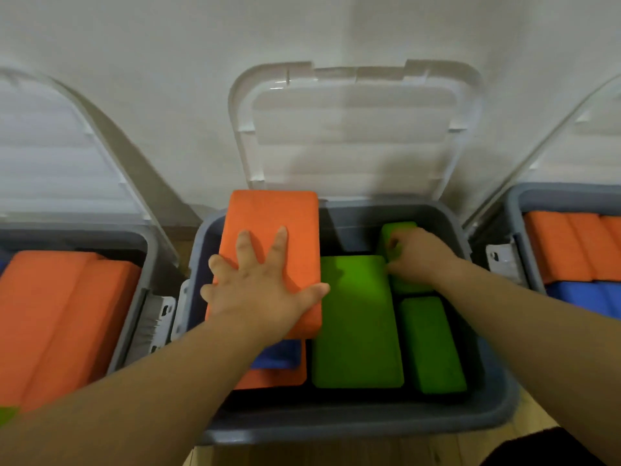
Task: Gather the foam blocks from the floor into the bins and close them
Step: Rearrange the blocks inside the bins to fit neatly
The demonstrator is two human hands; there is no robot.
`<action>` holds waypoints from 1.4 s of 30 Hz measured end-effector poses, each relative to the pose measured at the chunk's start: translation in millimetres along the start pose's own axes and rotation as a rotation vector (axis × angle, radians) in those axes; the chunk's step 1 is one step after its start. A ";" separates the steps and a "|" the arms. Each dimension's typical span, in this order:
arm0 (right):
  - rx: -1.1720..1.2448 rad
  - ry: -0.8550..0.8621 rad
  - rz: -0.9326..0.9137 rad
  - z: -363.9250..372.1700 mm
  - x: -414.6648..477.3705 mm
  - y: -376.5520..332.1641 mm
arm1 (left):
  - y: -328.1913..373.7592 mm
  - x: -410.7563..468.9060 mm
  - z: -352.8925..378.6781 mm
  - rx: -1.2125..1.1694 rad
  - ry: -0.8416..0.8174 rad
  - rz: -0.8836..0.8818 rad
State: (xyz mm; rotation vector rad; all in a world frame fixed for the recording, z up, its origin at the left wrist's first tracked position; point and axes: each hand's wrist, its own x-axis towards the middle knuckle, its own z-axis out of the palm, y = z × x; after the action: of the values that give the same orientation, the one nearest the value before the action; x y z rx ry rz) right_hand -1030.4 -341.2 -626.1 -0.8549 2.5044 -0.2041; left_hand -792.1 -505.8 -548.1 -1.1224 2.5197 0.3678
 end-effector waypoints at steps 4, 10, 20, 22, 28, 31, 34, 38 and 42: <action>-0.076 -0.030 -0.128 33.6 -13.0 -33.8 | -5.8 -5.0 4.8 -0.023 0.053 0.023; 0.063 -0.034 -0.111 26.0 -41.9 -46.8 | -17.7 -14.8 3.9 -0.072 0.061 0.035; 0.383 0.118 -0.059 23.0 -69.8 -32.6 | -21.9 -16.6 2.0 -0.101 0.091 0.050; 0.414 0.135 -0.062 24.0 -71.4 -38.8 | -25.3 -17.4 -0.5 -0.108 0.094 0.050; 0.458 0.168 -0.042 26.9 -79.8 -39.6 | -20.1 -18.6 -3.0 -0.156 0.084 0.035; 0.432 0.158 -0.031 28.3 -85.9 -33.1 | -11.7 -19.7 -6.1 -0.164 0.079 0.023; 0.502 0.207 -0.023 23.8 -85.1 -35.6 | -14.3 -24.6 -8.5 -0.173 0.084 -0.004; 0.560 0.250 -0.033 19.5 -81.2 -43.8 | -33.6 -30.4 -11.7 -0.062 0.139 -0.042; 0.585 0.223 -0.050 14.8 -84.3 -44.8 | -58.2 -32.8 2.7 -0.093 0.085 -0.050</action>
State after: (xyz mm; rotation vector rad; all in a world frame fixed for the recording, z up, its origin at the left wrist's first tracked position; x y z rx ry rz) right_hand -941.1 -325.2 -592.8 -0.6714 2.4047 -1.0370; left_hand -727.2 -521.0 -542.0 -1.2588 2.5659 0.4361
